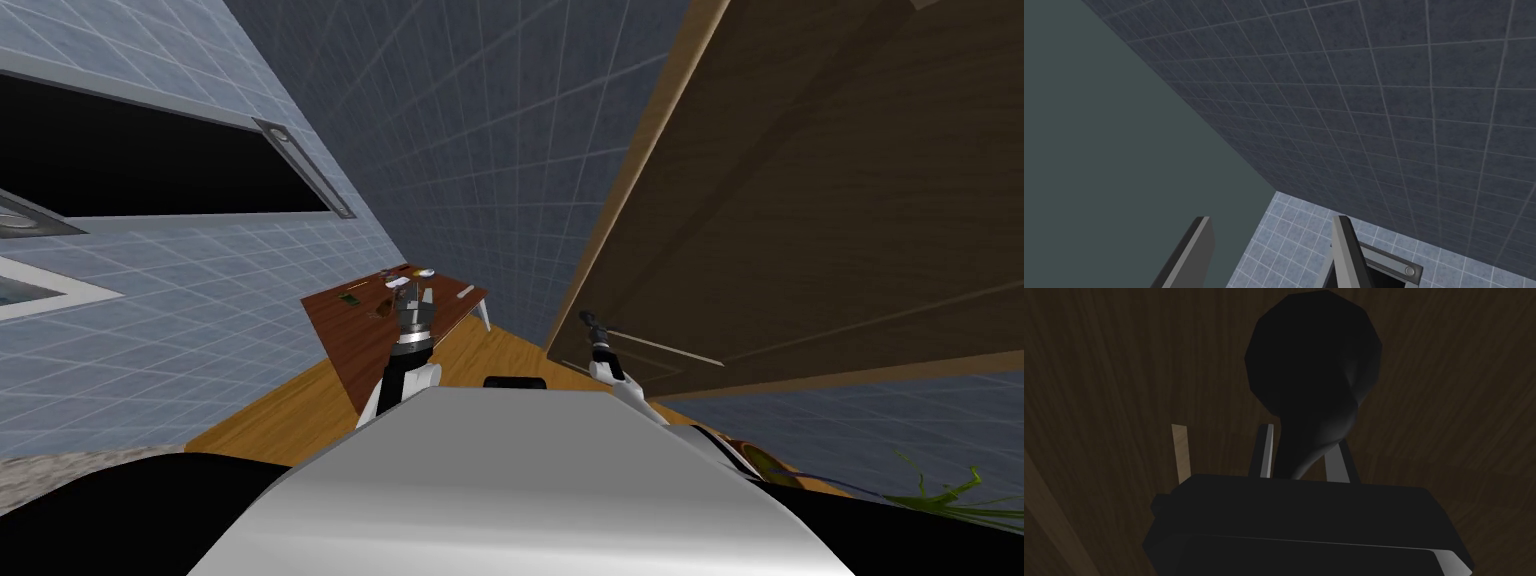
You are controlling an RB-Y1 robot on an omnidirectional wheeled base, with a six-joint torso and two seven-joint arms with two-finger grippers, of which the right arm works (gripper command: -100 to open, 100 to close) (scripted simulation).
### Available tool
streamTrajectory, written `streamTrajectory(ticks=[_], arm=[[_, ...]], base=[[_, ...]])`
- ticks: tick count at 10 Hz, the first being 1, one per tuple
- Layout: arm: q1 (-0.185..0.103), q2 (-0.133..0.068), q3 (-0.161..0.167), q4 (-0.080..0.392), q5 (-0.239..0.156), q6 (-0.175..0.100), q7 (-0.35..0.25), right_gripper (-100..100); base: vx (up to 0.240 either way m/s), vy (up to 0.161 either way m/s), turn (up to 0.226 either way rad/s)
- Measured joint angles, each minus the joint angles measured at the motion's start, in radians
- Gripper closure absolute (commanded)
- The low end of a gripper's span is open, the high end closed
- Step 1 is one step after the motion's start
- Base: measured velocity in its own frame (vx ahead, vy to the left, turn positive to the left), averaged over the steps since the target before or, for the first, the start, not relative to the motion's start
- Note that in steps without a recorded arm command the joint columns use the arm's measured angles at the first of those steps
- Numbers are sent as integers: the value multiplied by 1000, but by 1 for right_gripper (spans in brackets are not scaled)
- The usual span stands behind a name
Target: Pull the door open
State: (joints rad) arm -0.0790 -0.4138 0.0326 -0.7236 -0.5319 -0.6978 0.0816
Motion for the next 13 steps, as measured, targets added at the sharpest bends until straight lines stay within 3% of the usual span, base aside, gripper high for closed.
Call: streamTrajectory(ticks=[13], arm=[[67,-82,131,-49,34,-50,-126,100]], base=[[-207,-40,110]])
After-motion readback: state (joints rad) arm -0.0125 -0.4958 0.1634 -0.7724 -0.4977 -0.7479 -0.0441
